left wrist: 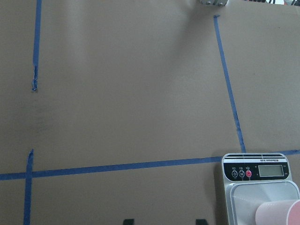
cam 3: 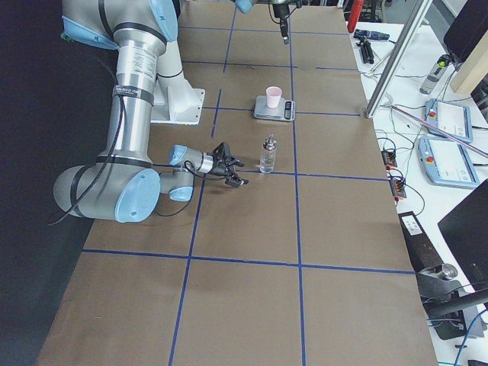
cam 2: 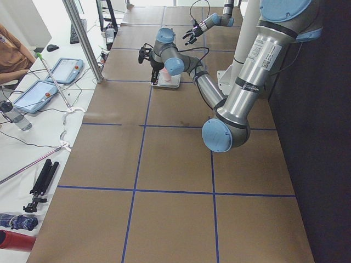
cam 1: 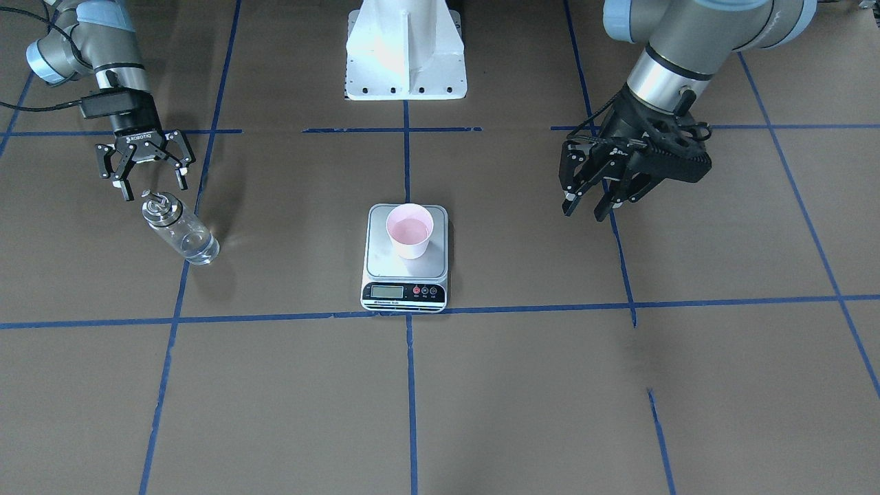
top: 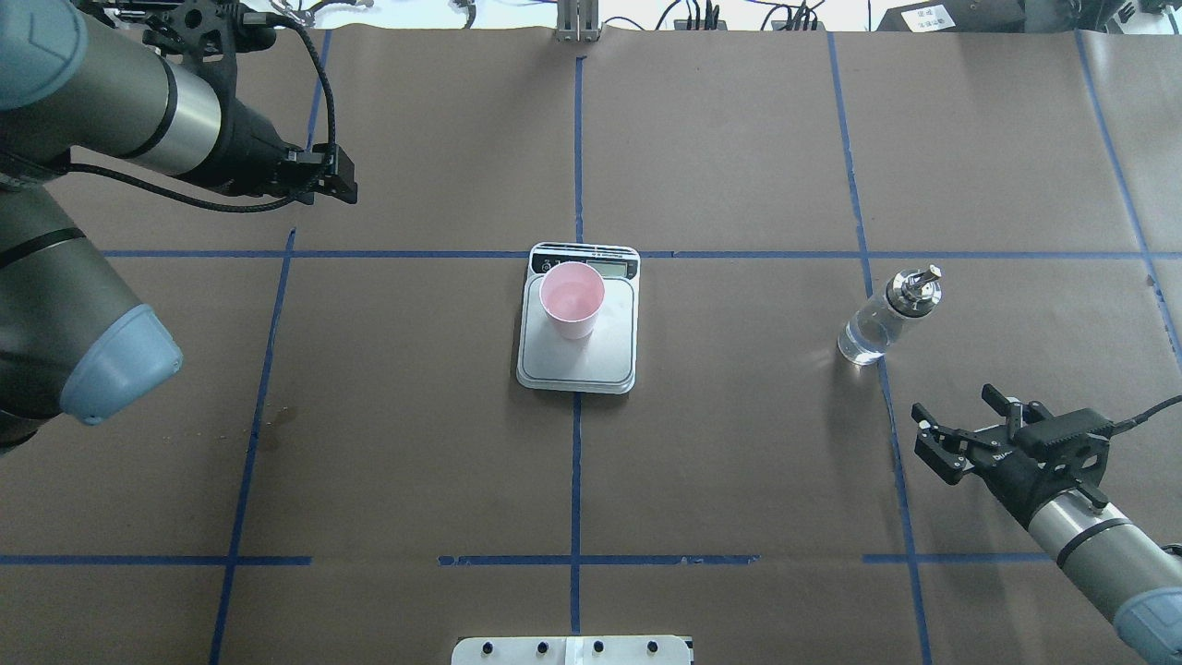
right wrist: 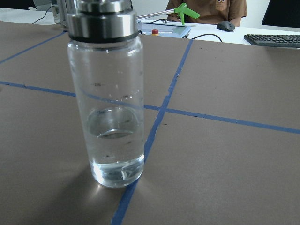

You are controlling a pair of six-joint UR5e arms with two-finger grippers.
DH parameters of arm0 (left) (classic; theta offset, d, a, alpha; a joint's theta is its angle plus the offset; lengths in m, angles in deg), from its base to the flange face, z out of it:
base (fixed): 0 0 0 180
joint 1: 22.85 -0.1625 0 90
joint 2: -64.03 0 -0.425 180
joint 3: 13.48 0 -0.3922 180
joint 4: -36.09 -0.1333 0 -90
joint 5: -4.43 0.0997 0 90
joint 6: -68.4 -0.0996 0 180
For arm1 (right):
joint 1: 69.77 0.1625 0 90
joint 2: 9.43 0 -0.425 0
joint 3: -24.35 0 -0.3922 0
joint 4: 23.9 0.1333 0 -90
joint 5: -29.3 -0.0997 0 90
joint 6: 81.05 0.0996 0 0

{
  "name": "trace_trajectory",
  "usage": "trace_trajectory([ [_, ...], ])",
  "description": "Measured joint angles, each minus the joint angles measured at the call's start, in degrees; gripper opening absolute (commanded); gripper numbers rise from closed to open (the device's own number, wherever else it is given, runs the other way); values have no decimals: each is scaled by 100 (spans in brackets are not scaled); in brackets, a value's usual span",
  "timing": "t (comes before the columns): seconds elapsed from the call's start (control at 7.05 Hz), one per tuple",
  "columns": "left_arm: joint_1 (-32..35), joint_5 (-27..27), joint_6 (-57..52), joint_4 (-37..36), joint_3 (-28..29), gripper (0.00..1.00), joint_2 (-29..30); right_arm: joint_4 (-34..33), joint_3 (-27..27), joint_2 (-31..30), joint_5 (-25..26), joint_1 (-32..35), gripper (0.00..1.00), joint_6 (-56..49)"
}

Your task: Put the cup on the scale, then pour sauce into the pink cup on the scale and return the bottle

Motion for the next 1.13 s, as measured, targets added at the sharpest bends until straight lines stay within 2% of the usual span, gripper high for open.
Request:
trace_trajectory([
  [0.14,0,0,-5,1,6,53,-4,267,4,-185,-255,114,100,-28],
  [0.28,-1,0,-15,3,10,53,-7,482,-1,-305,-752,468,100,-78],
  [0.43,-1,1,-36,7,18,53,-9,558,-20,-311,-1458,1050,100,-178],
  [0.57,3,8,-71,11,28,52,-10,496,-98,-190,-2383,1847,100,-303],
  [0.71,42,13,-180,9,40,52,-11,181,-237,127,-3532,2820,100,-458],
  [0.85,144,15,-414,-2,71,52,-18,-412,-345,553,-4564,3750,100,-830],
  [1.13,563,-18,-1189,-20,213,51,-156,-1977,-411,1282,-6023,5208,100,-2151],
])
